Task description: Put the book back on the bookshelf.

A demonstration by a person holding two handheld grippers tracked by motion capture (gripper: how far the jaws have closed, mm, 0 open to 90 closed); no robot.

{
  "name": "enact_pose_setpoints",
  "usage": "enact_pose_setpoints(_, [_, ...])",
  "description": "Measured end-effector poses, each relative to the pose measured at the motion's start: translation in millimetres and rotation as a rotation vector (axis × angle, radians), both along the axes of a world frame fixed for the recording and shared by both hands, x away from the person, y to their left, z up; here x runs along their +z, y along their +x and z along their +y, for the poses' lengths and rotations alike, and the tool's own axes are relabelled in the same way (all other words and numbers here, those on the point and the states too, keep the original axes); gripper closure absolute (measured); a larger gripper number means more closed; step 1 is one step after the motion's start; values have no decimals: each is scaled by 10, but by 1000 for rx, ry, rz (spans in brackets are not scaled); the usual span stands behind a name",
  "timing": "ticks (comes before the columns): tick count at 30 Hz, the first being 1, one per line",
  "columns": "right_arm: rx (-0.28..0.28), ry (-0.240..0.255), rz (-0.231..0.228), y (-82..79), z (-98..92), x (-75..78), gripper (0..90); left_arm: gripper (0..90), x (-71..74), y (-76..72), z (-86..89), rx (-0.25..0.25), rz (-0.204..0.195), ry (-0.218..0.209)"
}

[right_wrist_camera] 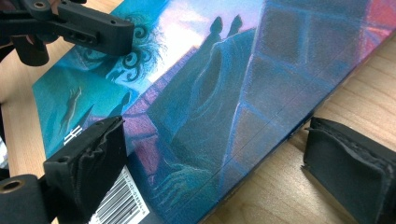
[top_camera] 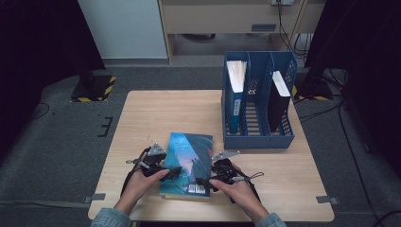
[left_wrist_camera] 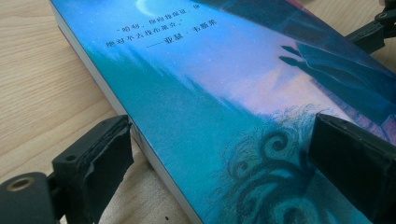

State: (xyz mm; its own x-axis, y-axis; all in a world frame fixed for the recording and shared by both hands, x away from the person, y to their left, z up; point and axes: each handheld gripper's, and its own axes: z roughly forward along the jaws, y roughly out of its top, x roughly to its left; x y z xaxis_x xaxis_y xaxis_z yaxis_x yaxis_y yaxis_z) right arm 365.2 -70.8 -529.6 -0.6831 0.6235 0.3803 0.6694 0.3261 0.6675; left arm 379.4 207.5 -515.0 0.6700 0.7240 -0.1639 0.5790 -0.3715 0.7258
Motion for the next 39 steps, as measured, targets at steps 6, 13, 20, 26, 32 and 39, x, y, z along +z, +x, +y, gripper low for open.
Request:
enact_pose_setpoints(6, [10,4,-2,17,24,-4,59,50,0,0,35,9,7,-1])
enact_pose_setpoints(13, [25,13,-3,32,38,-13,71,50,-8,16,83,2,23,-12])
enact_pose_setpoints(20, [20,14,3,32,57,-11,69,50,-4,9,109,7,29,-10])
enact_pose_setpoints(26, [29,15,0,31,60,-14,65,52,-9,13,125,3,34,-14])
enact_pose_setpoints(32, [33,25,-3,39,43,-21,70,65,-37,28,147,-1,59,-48])
enact_pose_setpoints(39, [33,35,-4,54,39,-28,66,65,-42,51,102,-19,49,-51])
